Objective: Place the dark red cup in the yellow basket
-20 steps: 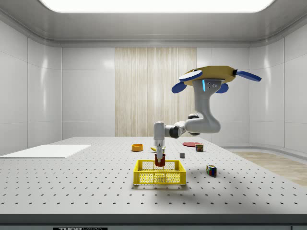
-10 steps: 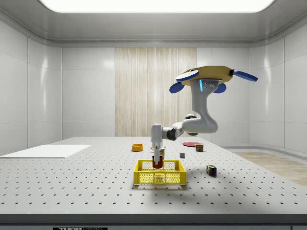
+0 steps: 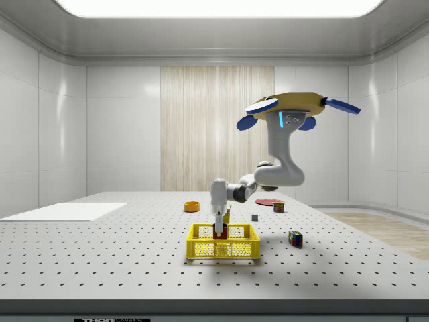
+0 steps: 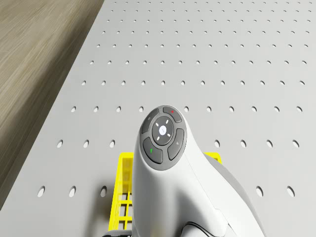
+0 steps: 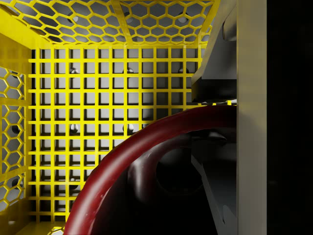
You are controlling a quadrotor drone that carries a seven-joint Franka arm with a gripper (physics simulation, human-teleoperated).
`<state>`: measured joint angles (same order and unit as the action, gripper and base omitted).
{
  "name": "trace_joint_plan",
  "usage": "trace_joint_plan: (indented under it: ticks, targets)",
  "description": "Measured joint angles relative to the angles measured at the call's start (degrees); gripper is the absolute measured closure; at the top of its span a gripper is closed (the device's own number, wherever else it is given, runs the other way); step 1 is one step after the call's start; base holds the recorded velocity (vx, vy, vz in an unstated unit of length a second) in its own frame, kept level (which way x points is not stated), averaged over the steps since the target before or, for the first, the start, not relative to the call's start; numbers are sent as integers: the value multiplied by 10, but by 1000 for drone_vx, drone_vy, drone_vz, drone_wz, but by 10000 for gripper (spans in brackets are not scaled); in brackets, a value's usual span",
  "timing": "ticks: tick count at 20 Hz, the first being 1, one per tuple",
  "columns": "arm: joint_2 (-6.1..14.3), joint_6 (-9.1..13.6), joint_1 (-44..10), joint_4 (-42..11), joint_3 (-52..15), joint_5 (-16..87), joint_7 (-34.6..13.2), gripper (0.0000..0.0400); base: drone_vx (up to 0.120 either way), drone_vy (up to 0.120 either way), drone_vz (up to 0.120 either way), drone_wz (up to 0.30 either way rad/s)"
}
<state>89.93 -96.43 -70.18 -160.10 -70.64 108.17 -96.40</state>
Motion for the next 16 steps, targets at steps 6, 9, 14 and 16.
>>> trace_joint_plan:
  ticks: [6,9,14,16]
  targets:
    - [-3,0,0,2,6,7,1,300,0,0,0,0]
    - [-4,1,0,2,7,8,1,300,0,0,0,0]
    - [-11,7,-18,2,9,12,-18,300,0,0,0,0]
    - [-14,9,-25,2,9,13,-25,300,0,0,0,0]
